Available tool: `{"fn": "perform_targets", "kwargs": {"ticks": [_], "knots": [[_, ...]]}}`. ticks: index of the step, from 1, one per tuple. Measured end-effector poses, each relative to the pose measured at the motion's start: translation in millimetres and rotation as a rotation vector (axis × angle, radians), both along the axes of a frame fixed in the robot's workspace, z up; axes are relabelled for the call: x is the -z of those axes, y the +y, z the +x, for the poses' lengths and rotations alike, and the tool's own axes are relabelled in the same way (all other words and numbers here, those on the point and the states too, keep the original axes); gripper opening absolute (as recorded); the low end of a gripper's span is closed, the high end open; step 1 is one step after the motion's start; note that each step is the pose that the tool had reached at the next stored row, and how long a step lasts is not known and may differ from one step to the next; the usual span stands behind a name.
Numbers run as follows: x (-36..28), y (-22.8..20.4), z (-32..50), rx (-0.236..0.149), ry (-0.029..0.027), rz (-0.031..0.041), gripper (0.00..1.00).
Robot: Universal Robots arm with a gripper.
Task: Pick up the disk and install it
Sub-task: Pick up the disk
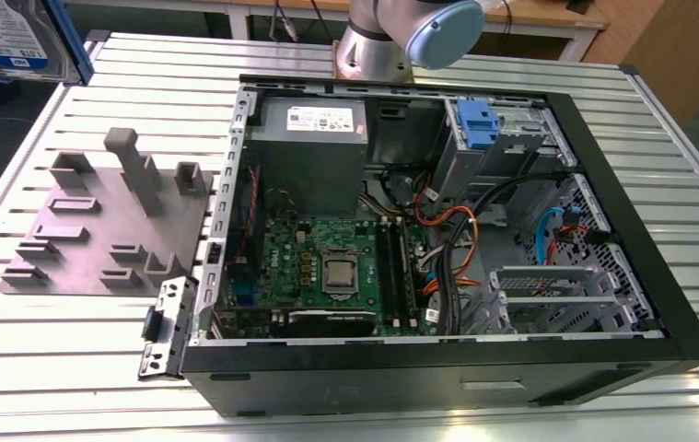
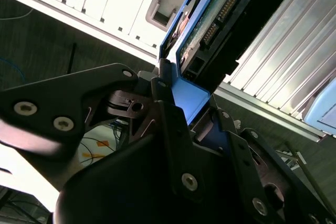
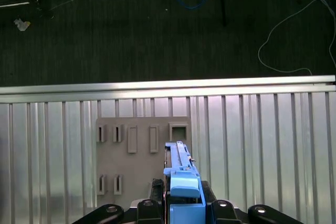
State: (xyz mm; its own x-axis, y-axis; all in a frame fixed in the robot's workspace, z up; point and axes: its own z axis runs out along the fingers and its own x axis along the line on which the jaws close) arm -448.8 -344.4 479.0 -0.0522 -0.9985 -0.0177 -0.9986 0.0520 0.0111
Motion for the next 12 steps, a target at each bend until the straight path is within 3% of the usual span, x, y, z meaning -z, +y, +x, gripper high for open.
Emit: {"fn": "perform_targets", "kwargs": {"ticks": [6,12], "knots": [[-6.0,0.0,0.0,0.0,0.0,0.0,0.37],[-6.3,0.0,0.0,0.0,0.0,0.0,0.37]]}}
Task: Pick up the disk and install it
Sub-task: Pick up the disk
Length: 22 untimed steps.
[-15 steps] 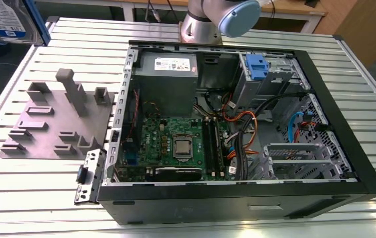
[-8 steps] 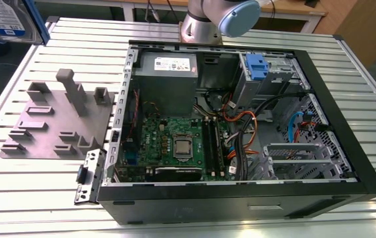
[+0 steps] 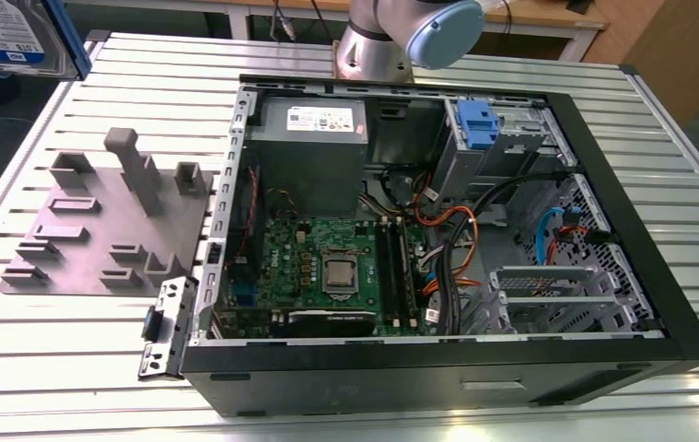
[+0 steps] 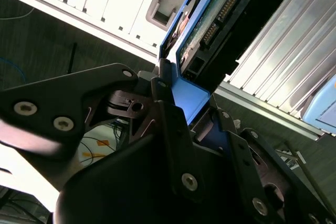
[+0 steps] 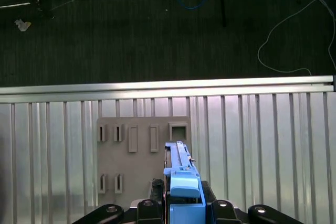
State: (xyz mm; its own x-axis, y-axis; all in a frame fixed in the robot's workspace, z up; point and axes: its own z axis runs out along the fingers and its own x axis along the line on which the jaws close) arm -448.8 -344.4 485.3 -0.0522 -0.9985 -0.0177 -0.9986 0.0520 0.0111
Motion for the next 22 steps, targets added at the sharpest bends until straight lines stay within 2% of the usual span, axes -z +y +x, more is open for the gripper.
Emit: {"fn": "perform_targets", "kwargs": {"ticks": [8,11,22], "knots": [[-0.1,0.0,0.0,0.0,0.0001,-0.0001,0.37],[-2.4,0.0,0.0,0.0,0.0,-0.0001,0.37],[-24.8,0.0,0.0,0.0,0.0001,-0.0001,0.37]]}}
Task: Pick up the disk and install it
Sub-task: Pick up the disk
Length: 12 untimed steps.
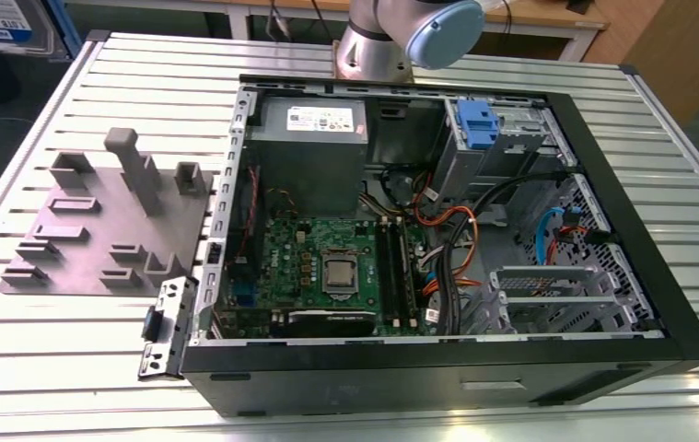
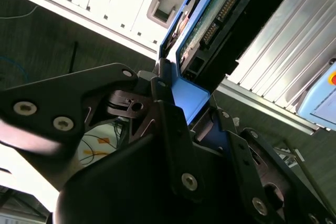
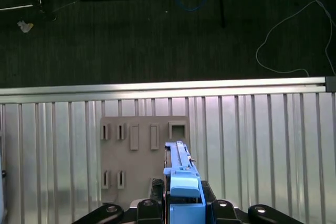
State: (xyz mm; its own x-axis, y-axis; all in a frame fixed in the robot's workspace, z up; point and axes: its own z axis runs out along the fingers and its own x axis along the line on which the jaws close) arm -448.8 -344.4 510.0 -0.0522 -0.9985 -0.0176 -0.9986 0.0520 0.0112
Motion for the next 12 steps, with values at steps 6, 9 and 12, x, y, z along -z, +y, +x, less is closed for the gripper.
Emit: {"fn": "perform_targets", "kwargs": {"ticks": [6,9,12], "knots": [[-7.3,-0.4,-0.1,0.0,-0.0002,0.0,0.37],[-7.4,-2.5,0.0,0.0,-0.0001,0.0,0.37],[-7.4,-4.0,0.0,0.0,-0.0002,-0.0001,0.37]]}}
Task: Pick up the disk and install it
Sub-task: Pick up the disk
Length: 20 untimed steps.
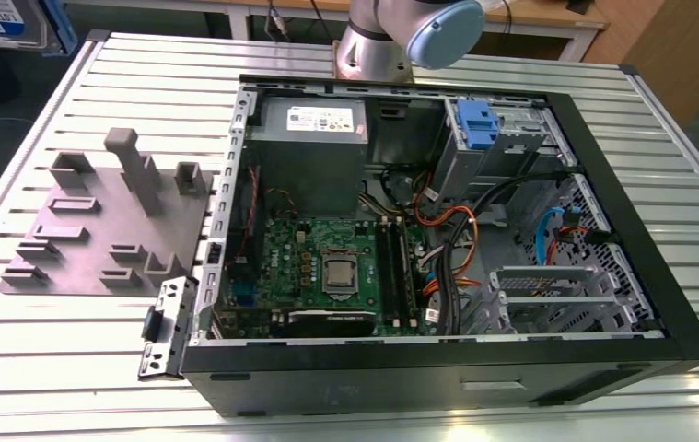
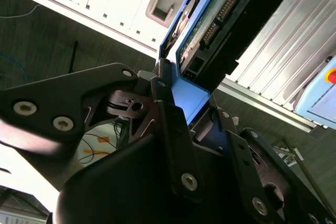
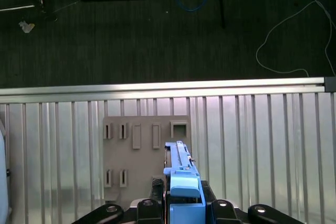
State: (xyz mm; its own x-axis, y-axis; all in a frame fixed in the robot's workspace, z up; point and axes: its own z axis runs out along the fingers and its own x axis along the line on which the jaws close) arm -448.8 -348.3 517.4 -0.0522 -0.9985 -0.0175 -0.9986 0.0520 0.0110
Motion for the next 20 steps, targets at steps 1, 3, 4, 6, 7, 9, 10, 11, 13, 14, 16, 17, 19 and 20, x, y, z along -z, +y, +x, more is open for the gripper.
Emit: {"fn": "perform_targets", "kwargs": {"ticks": [1,3,4,6,7,9,10,11,13,14,16,17,19,20], "knots": [[0.0,0.0,0.0,0.0,0.0,0.0,0.37],[0.0,0.0,0.1,0.0,0.0,0.0001,0.37],[0.0,-0.1,0.6,0.0,-0.0001,0.0001,0.37],[0.0,-0.1,2.2,0.0,0.0,0.0,0.37],[0.0,-0.1,3.1,0.0,0.0,0.0001,0.37],[0.0,-0.1,5.5,0.0,0.0,0.0,0.37],[0.0,-0.1,6.7,0.0,0.0,0.0,0.37],[0.0,-0.1,7.8,0.0,0.0001,0.0,0.37],[-0.1,-0.1,10.0,0.0,0.0002,0.0,0.37],[0.0,-0.1,10.9,0.0,0.0,0.0,0.37],[0.0,0.0,12.4,0.0,0.0,0.0,0.37],[-0.1,0.0,12.8,0.0,0.0001,0.0,0.37],[0.1,-0.1,13.3,0.0,-0.0001,0.0001,0.37],[0.0,-0.1,13.6,0.0,0.0001,0.0,0.37]]}}
